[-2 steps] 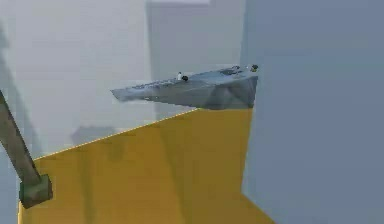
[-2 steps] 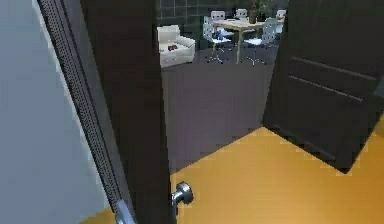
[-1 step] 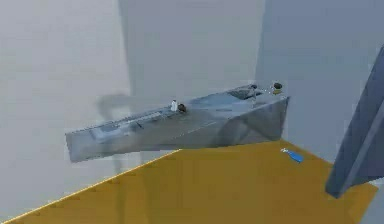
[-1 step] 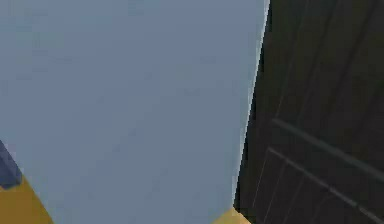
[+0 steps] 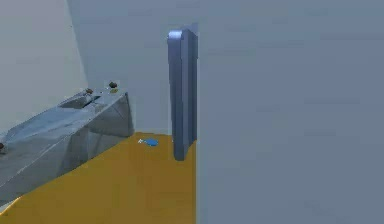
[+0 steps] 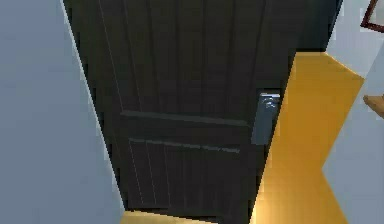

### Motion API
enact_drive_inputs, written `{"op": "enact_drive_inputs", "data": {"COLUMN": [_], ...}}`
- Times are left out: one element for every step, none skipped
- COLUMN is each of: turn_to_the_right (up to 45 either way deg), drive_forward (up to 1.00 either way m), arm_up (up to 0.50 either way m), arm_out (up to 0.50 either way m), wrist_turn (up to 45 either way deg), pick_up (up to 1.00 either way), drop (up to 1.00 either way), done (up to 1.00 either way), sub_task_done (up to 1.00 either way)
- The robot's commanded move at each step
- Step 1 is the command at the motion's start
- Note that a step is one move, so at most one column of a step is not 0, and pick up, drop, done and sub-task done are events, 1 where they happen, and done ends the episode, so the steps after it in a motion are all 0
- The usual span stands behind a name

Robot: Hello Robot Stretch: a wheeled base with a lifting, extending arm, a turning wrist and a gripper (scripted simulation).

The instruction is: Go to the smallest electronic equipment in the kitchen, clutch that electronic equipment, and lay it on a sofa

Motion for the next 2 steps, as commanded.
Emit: {"op": "enact_drive_inputs", "data": {"turn_to_the_right": [0.0,45.0], "drive_forward": [0.05,0.0], "arm_up": [0.0,0.0], "arm_out": [0.0,0.0], "wrist_turn": [0.0,0.0], "pick_up": [0.0,0.0], "drop": [0.0,0.0], "done": [0.0,0.0], "sub_task_done": [0.0,0.0]}}
